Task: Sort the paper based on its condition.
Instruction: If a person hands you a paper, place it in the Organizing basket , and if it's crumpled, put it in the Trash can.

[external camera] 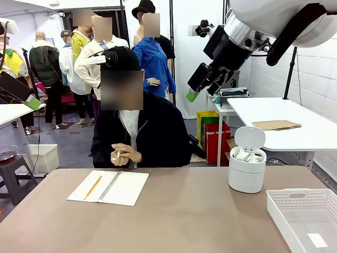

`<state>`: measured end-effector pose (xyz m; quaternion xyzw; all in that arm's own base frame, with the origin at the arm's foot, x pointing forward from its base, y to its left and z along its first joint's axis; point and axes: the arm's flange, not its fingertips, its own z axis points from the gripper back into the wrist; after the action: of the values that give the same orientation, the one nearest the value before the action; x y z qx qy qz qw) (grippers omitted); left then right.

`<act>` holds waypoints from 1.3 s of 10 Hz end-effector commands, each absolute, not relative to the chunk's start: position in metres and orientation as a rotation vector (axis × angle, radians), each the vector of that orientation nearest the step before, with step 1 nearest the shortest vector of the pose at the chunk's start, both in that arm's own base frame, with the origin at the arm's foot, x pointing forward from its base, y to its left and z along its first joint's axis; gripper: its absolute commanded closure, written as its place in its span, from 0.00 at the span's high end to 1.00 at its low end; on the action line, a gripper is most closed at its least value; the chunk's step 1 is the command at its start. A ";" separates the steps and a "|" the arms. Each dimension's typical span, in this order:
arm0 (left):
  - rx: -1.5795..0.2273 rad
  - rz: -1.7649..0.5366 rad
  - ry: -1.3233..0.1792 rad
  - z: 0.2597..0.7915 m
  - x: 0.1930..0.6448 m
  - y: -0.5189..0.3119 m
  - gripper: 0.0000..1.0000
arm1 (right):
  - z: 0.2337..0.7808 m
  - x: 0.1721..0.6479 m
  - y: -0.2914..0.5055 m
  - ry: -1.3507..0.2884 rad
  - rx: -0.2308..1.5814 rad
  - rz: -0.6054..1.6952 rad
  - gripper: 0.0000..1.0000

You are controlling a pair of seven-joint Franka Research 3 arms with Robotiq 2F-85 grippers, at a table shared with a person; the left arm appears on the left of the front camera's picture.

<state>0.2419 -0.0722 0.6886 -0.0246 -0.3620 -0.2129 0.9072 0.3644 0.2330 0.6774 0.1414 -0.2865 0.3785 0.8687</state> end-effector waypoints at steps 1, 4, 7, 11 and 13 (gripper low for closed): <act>-0.041 -0.434 -0.748 0.689 0.242 -0.071 1.00 | 0.678 0.364 0.234 -0.605 0.305 0.799 1.00; -0.041 -0.434 -0.748 0.689 0.242 -0.071 1.00 | 0.678 0.364 0.234 -0.605 0.305 0.799 1.00; -0.041 -0.434 -0.748 0.689 0.242 -0.071 1.00 | 0.678 0.364 0.234 -0.605 0.305 0.799 1.00; -0.041 -0.434 -0.748 0.689 0.242 -0.071 1.00 | 0.678 0.364 0.234 -0.605 0.305 0.799 1.00; -0.041 -0.434 -0.748 0.689 0.242 -0.071 1.00 | 0.678 0.364 0.234 -0.605 0.305 0.799 1.00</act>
<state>0.2419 -0.0722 0.6886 -0.0246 -0.3620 -0.2129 0.9072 0.3638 0.2338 0.6776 0.1418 -0.2866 0.3795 0.8682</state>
